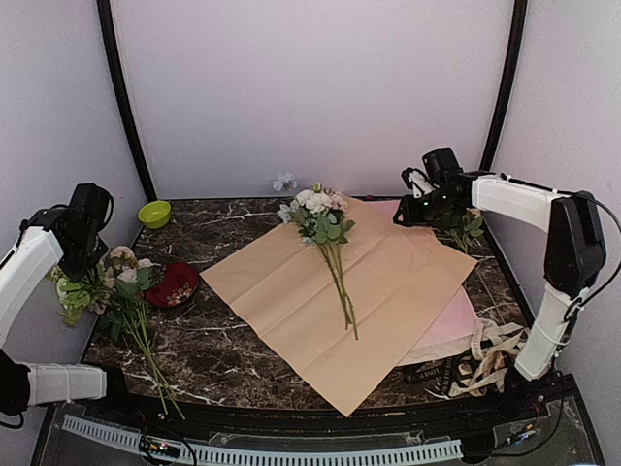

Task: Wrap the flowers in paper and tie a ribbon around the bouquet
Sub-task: Pick up the fake flower from the corner of the board, then pass from the left arm to the right

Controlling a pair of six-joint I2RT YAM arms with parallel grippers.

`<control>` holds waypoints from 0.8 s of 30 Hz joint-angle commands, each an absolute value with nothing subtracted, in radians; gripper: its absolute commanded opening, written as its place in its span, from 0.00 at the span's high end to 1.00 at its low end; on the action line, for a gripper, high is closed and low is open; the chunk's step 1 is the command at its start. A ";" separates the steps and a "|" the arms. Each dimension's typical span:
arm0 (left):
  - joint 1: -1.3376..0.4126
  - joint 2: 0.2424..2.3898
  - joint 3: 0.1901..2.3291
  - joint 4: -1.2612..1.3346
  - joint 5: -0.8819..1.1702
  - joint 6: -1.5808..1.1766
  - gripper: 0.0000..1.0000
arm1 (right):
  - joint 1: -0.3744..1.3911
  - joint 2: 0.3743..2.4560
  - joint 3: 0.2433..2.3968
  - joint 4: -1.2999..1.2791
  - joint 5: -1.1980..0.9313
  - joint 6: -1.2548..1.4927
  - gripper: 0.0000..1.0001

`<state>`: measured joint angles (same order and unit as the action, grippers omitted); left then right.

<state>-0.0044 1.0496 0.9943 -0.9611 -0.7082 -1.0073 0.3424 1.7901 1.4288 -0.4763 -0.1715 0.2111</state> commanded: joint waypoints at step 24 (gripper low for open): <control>-0.494 1.312 0.914 0.898 -0.003 -0.399 1.00 | 0.712 1.943 1.625 0.420 -0.738 0.576 0.47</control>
